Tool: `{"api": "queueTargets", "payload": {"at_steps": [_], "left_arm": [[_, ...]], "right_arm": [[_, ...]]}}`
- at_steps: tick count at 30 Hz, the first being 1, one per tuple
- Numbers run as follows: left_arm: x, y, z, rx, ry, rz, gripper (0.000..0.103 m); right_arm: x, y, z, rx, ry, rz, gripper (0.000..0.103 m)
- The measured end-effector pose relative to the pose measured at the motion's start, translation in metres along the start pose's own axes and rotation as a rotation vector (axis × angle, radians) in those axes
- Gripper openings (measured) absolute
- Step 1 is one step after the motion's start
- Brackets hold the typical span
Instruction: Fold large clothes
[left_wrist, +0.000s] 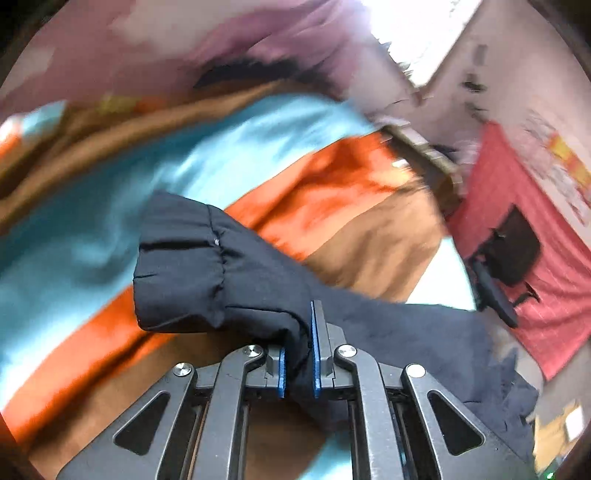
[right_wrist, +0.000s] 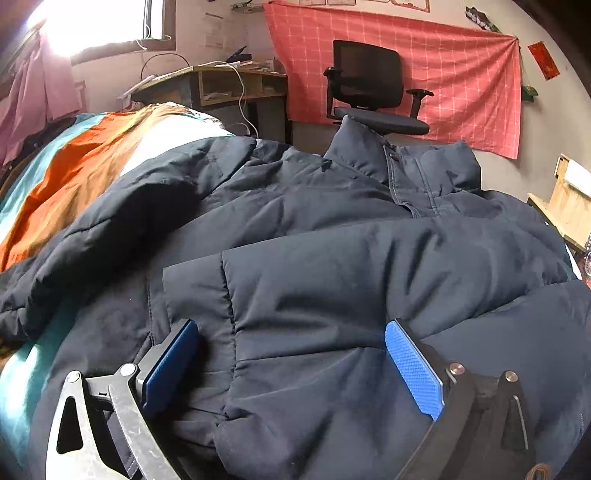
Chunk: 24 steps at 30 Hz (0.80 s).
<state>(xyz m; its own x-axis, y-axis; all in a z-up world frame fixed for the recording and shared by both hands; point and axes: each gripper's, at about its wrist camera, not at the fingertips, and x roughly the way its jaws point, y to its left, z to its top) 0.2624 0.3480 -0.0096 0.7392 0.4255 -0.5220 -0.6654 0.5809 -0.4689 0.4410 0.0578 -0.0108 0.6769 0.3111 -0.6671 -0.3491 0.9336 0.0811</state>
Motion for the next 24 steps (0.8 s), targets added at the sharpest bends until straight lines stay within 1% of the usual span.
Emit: {"api": "queueTargets", "payload": {"at_steps": [2,3,5,6,7,8,10,11,12,13,15,16,17,19,20,24], "left_arm": [[-0.019,-0.023,0.009,0.069,-0.069,-0.069,0.007],[-0.031,-0.037,0.013,0.108,-0.105,-0.113,0.007],[-0.052,-0.065,0.019,0.170,-0.161,-0.204,0.007],[-0.061,-0.076,0.020,0.193,-0.178,-0.244,0.007],[-0.072,-0.093,0.021,0.228,-0.198,-0.305,0.007],[-0.079,-0.105,0.021,0.249,-0.205,-0.345,0.007],[-0.096,-0.137,0.015,0.310,-0.207,-0.455,0.007],[-0.099,-0.150,0.012,0.336,-0.193,-0.496,0.007],[-0.104,-0.164,0.006,0.361,-0.163,-0.552,0.007],[-0.108,-0.177,-0.001,0.369,-0.128,-0.616,0.007],[-0.112,-0.195,-0.014,0.371,-0.064,-0.712,0.007],[-0.112,-0.207,-0.024,0.377,-0.018,-0.768,0.007],[-0.112,-0.216,-0.031,0.379,0.009,-0.797,0.007],[-0.111,-0.239,-0.053,0.395,0.087,-0.875,0.007],[-0.111,-0.248,-0.063,0.409,0.111,-0.897,0.007],[-0.106,-0.287,-0.112,0.487,0.211,-0.944,0.007]], "right_arm": [[-0.016,-0.009,0.003,0.057,-0.033,0.054,0.102],[-0.028,-0.018,0.005,0.106,-0.057,0.081,0.102],[-0.042,-0.030,0.009,0.152,-0.064,0.103,0.102],[-0.052,-0.039,0.011,0.171,-0.071,0.116,0.102],[-0.059,-0.044,0.014,0.180,-0.077,0.123,0.102],[-0.068,-0.053,0.017,0.189,-0.085,0.130,0.102],[-0.084,-0.068,0.022,0.199,-0.106,0.130,0.102],[-0.093,-0.077,0.024,0.203,-0.118,0.124,0.102],[-0.103,-0.087,0.026,0.208,-0.130,0.112,0.102],[-0.109,-0.094,0.028,0.212,-0.137,0.103,0.102],[-0.125,-0.113,0.028,0.223,-0.147,0.071,0.102],[-0.133,-0.123,0.028,0.225,-0.150,0.037,0.102],[-0.140,-0.132,0.027,0.220,-0.151,-0.007,0.102],[-0.152,-0.149,0.024,0.206,-0.151,-0.059,0.102],[-0.157,-0.156,0.021,0.204,-0.150,-0.076,0.102],[-0.181,-0.195,0.005,0.227,-0.141,-0.166,0.102]]}}
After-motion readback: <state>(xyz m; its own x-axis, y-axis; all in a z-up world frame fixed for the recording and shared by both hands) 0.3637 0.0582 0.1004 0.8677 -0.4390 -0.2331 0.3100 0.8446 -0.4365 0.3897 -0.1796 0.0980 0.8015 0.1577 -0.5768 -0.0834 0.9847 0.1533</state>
